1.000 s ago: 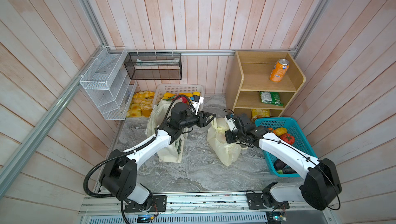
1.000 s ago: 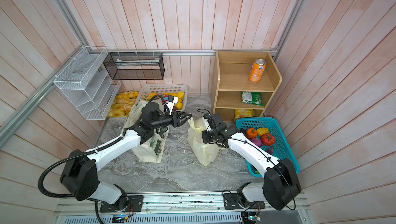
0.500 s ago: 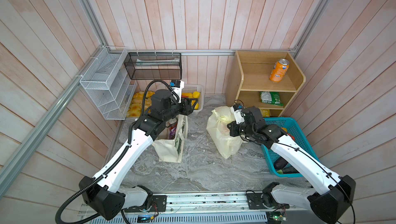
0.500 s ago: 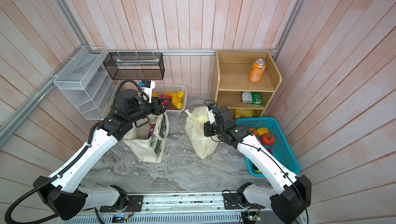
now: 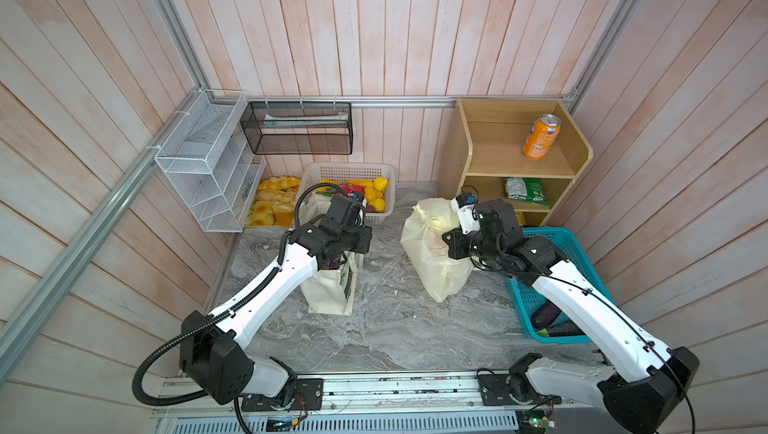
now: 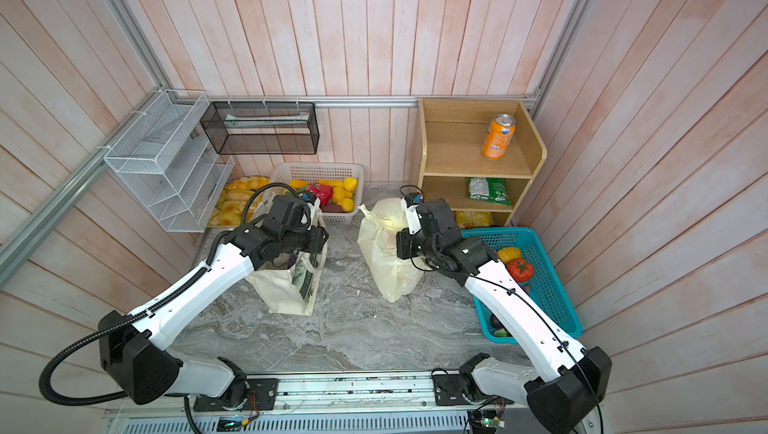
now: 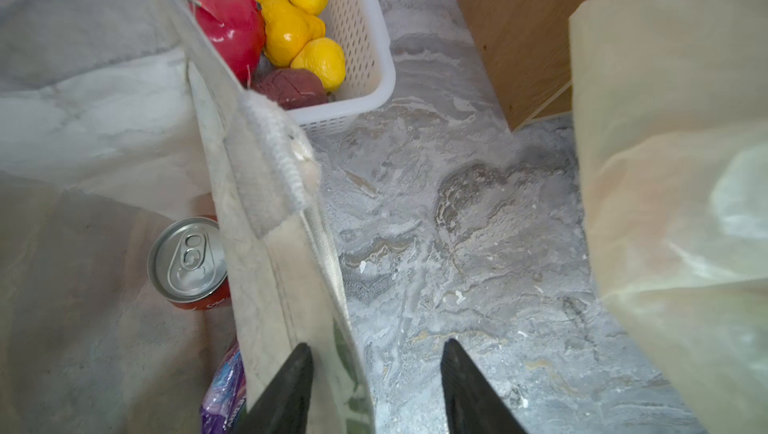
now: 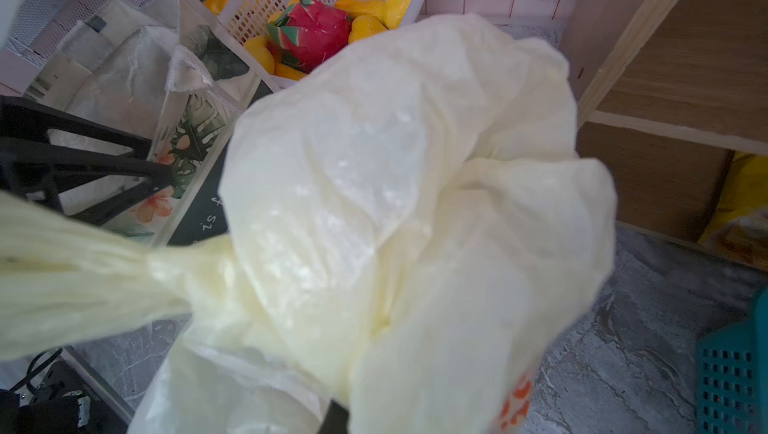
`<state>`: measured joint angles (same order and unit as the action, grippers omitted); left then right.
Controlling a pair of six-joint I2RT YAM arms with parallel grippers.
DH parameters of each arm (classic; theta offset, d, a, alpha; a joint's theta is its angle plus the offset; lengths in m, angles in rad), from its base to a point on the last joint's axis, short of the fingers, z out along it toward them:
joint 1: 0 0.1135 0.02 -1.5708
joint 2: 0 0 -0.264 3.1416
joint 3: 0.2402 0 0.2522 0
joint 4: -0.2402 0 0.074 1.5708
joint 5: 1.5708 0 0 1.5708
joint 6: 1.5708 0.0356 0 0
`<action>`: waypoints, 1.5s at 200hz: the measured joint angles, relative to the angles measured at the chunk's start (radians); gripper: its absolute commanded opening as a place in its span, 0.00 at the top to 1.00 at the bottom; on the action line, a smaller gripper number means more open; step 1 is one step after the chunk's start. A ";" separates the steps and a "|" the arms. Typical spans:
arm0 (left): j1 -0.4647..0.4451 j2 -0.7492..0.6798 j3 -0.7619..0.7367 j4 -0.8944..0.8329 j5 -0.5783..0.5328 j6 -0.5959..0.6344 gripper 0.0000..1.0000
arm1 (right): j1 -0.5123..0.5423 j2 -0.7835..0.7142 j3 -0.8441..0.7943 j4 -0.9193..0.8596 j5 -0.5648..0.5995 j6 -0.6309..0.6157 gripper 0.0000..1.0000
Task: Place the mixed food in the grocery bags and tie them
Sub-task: 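Lift the cream bag with the right gripper while the left gripper opens the canvas tote, then lower the cream bag into the floral canvas tote with the right gripper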
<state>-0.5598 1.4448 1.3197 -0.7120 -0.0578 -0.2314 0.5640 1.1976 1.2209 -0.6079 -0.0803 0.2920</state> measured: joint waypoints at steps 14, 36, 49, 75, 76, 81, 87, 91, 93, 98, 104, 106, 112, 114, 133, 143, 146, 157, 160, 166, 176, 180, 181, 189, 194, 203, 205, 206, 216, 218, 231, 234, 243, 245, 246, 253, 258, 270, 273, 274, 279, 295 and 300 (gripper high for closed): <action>-0.002 0.008 -0.002 -0.004 0.005 -0.003 1.00 | 0.000 0.000 0.014 -0.003 0.000 0.000 1.00; -0.011 0.008 -0.002 0.007 0.040 -0.014 1.00 | -0.004 0.000 0.041 -0.007 0.000 -0.003 1.00; -0.018 0.008 -0.002 0.026 0.081 -0.033 1.00 | -0.009 -0.001 0.055 -0.014 0.000 -0.005 1.00; -0.041 0.008 -0.002 0.089 0.167 -0.101 1.00 | -0.027 -0.004 0.074 -0.027 0.000 -0.008 1.00; -0.042 0.008 -0.002 0.092 0.169 -0.104 1.00 | -0.027 -0.004 0.075 -0.027 0.000 -0.008 1.00; -0.048 0.008 -0.002 0.106 0.183 -0.119 1.00 | -0.031 -0.005 0.077 -0.030 0.000 -0.008 1.00; -0.058 0.008 -0.002 0.127 0.201 -0.138 1.00 | -0.036 -0.007 0.081 -0.034 0.000 -0.008 1.00; -0.064 0.008 -0.002 0.140 0.210 -0.150 1.00 | -0.039 -0.008 0.083 -0.035 0.000 -0.008 1.00; -0.068 0.008 -0.002 0.146 0.214 -0.157 1.00 | -0.040 -0.009 0.085 -0.037 0.000 -0.008 1.00; -0.077 0.011 -0.002 0.162 0.223 -0.173 1.00 | -0.044 -0.010 0.088 -0.041 0.000 -0.008 1.00; -0.087 0.016 -0.002 0.178 0.233 -0.189 1.00 | -0.048 -0.011 0.092 -0.045 0.000 -0.008 1.00; -0.088 0.017 -0.001 0.182 0.235 -0.193 1.00 | -0.049 -0.011 0.094 -0.046 0.000 -0.008 1.00; -0.097 0.026 0.000 0.197 0.244 -0.209 1.00 | -0.051 -0.012 0.098 -0.048 0.000 -0.008 1.00; -0.098 0.029 0.002 0.203 0.246 -0.213 1.00 | -0.052 -0.012 0.100 -0.048 0.000 -0.008 1.00; -0.116 0.074 0.023 0.251 0.275 -0.254 0.88 | -0.058 -0.013 0.116 -0.056 0.000 -0.008 1.00; -0.120 0.093 0.036 0.269 0.290 -0.267 0.76 | -0.059 -0.013 0.126 -0.061 0.000 -0.008 1.00; -0.121 0.098 0.040 0.277 0.296 -0.278 0.72 | -0.059 -0.013 0.129 -0.064 0.000 -0.008 1.00; -0.122 0.107 0.055 0.293 0.312 -0.282 0.62 | -0.059 -0.013 0.143 -0.074 0.000 -0.008 1.00; -0.122 0.108 0.060 0.299 0.316 -0.293 0.60 | -0.059 -0.013 0.148 -0.078 0.001 -0.007 1.00; -0.124 0.108 0.068 0.304 0.320 -0.289 0.56 | -0.059 -0.013 0.158 -0.082 0.001 -0.007 1.00; -0.123 0.105 0.087 0.311 0.322 -0.288 0.51 | -0.059 -0.012 0.182 -0.097 0.001 -0.007 1.00; -0.123 0.102 0.094 0.313 0.322 -0.290 0.50 | -0.059 -0.012 0.194 -0.105 0.001 -0.007 1.00; -0.123 0.101 0.095 0.313 0.322 -0.291 0.50 | -0.059 -0.012 0.196 -0.106 0.001 -0.007 1.00; -0.121 0.090 0.104 0.315 0.321 -0.283 0.49 | -0.059 -0.011 0.221 -0.113 0.001 -0.006 1.00; -0.117 0.082 0.105 0.316 0.320 -0.282 0.48 | -0.059 -0.010 0.242 -0.120 0.000 -0.006 1.00; -0.107 0.056 0.105 0.311 0.317 -0.277 0.47 | -0.059 -0.003 0.280 -0.129 -0.001 -0.005 1.00; -0.102 0.049 0.105 0.309 0.317 -0.275 0.47 | -0.059 -0.002 0.289 -0.130 -0.001 -0.004 1.00; -0.101 0.047 0.105 0.308 0.317 -0.274 0.47 | -0.059 -0.001 0.292 -0.131 -0.001 -0.004 1.00; -0.075 0.007 0.099 0.300 0.312 -0.270 0.46 | -0.056 0.011 0.341 -0.141 -0.004 -0.003 1.00; -0.066 -0.004 0.097 0.299 0.311 -0.269 0.46 | -0.054 0.014 0.352 -0.144 -0.004 -0.003 1.00; -0.005 -0.079 0.066 0.291 0.298 -0.261 0.45 | -0.037 0.040 0.417 -0.156 -0.005 0.001 1.00; 0.010 -0.096 0.057 0.291 0.295 -0.258 0.45 | -0.030 0.047 0.431 -0.159 -0.003 0.003 1.00; 0.064 -0.154 0.025 0.282 0.279 -0.252 0.43 | -0.006 0.074 0.480 -0.166 -0.003 0.006 1.00; 0.077 -0.169 0.018 0.277 0.275 -0.249 0.43 | 0.001 0.082 0.491 -0.168 -0.003 0.006 1.00; 0.082 -0.173 0.015 0.277 0.272 -0.248 0.43 | 0.003 0.085 0.496 -0.169 -0.003 0.006 1.00; 0.126 -0.215 -0.011 0.267 0.256 -0.241 0.42 | 0.028 0.113 0.537 -0.177 0.002 0.010 1.00; 0.158 -0.245 -0.032 0.256 0.245 -0.234 0.41 | 0.045 0.136 0.568 -0.179 0.003 0.012 1.00; 0.217 -0.294 -0.077 0.232 0.223 -0.218 0.41 | 0.086 0.195 0.639 -0.188 0.005 0.019 1.00; 0.230 -0.303 -0.087 0.227 0.219 -0.212 0.41 | 0.096 0.212 0.657 -0.190 0.006 0.019 1.00; 0.233 -0.305 -0.089 0.226 0.218 -0.212 0.41 | 0.099 0.216 0.662 -0.191 0.006 0.019 1.00; 0.253 -0.317 -0.108 0.217 0.213 -0.204 0.41 | 0.114 0.244 0.695 -0.199 0.008 0.021 1.00; 0.297 -0.328 -0.160 0.193 0.207 -0.184 0.41 | 0.163 0.340 0.807 -0.222 0.021 0.026 1.00; 0.306 -0.327 -0.178 0.185 0.206 -0.179 0.41 | 0.179 0.374 0.845 -0.226 0.026 0.027 1.00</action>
<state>-0.2535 1.1175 1.1416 -0.5270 0.1482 -0.4099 0.7433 1.5715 2.0663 -0.8341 -0.0547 0.3187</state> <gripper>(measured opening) 0.591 0.048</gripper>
